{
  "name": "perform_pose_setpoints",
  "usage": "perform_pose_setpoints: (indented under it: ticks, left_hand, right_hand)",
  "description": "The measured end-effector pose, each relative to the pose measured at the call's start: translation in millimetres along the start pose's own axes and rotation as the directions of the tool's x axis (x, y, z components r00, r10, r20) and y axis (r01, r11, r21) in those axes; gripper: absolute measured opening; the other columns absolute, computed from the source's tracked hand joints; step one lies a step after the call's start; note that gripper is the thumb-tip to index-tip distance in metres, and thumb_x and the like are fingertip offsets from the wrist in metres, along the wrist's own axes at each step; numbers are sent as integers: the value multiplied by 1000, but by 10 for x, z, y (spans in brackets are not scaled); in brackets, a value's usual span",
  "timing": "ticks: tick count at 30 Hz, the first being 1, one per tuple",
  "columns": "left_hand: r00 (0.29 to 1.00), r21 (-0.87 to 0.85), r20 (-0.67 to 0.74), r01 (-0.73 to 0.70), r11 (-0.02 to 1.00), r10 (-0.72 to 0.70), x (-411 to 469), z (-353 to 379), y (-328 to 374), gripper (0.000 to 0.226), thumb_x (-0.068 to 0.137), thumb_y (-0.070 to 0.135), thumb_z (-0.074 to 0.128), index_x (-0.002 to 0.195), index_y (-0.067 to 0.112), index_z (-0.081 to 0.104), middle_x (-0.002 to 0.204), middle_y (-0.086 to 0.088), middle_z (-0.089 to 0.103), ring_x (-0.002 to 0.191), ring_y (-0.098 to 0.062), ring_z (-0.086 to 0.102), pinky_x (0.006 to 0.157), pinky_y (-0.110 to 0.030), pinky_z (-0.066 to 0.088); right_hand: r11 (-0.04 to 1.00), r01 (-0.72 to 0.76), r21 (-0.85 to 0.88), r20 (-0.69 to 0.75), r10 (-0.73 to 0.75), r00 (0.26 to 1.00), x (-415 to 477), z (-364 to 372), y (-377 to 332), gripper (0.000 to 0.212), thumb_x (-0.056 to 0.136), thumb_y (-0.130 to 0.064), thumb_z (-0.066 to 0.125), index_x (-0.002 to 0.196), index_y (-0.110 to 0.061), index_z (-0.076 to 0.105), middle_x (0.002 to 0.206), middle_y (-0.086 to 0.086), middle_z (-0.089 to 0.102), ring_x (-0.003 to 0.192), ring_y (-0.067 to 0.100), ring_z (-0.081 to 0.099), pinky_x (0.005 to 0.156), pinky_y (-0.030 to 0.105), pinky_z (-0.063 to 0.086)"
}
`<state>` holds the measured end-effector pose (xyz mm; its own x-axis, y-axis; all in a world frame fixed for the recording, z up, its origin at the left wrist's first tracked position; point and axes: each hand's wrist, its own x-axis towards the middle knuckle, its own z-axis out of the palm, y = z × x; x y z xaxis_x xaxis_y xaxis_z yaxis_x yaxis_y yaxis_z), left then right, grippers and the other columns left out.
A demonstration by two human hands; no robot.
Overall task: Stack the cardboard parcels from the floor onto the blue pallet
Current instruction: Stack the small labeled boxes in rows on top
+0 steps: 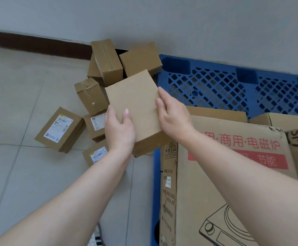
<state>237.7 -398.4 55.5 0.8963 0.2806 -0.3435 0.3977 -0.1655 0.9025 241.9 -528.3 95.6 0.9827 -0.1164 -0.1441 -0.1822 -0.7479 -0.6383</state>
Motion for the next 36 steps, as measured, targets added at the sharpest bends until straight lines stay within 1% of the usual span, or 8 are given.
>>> perform_pose_setpoints:
  ticks: [2,6,10,14,21,25,30,36]
  left_hand:
    - [997,27,2,-83,996,83,-50,54,139,50,96,32,45,143,17,39,143,3,46,131,-14,43,110,-38,36]
    - [973,54,48,-228,972,226,-139,194,489,52,97,27,46,147,16,35,148,5,42,136,-10,39,113,-36,33]
    - [950,45,80,-307,951,303,-331,399,858,53,98,23,46,148,13,30,152,5,36,139,-6,32,117,-30,27]
    - [923,25,124,-371,928,365,-599,690,1125,53,97,24,46,147,12,32,151,3,37,139,-8,33,116,-33,28]
    - [892,-46,275,-360,932,358,-1404,1549,1406,54,99,24,46,149,15,29,153,6,33,140,-7,30,117,-33,27]
    - [865,-54,361,-355,933,350,-1931,2119,1454,53,99,25,43,149,16,27,153,4,33,140,-10,30,116,-36,29]
    - [826,-80,465,-318,945,318,-2597,2802,1518,53,100,23,42,150,15,24,156,5,27,143,-6,23,119,-32,21]
    - [765,-66,578,-304,950,285,-3260,3580,1550,51,101,25,38,150,17,24,155,6,27,142,-7,23,119,-33,21]
  right_hand:
    - [1000,19,-7,-58,-19,998,-74,-105,58,44,102,-28,31,144,-17,33,138,-1,50,123,17,46,89,24,34]
    - [997,-9,72,-176,22,984,-164,-328,180,46,102,-25,32,146,-15,28,149,0,38,136,14,35,109,27,29]
    - [988,-20,155,-306,68,950,-228,-681,214,45,102,-23,33,145,-15,31,148,-1,39,135,12,35,107,21,27]
    - [982,-26,189,-399,101,911,-357,-1091,363,44,101,-22,34,144,-16,33,146,-3,42,133,12,38,106,21,29]
    - [978,-140,155,-517,201,832,-789,-1947,1022,42,101,-29,34,142,-20,39,140,-5,49,128,13,45,104,28,37]
    - [963,-233,135,-575,268,773,-1127,-2432,1514,40,101,-29,34,139,-23,42,133,-6,55,120,15,51,90,23,37]
    - [941,-305,150,-617,330,715,-1532,-3025,2160,40,101,-29,34,139,-20,44,134,-3,55,122,16,49,93,23,35]
    - [915,-391,98,-666,352,658,-1935,-3672,2927,40,101,-32,34,137,-22,46,132,-1,57,120,19,51,95,29,39]
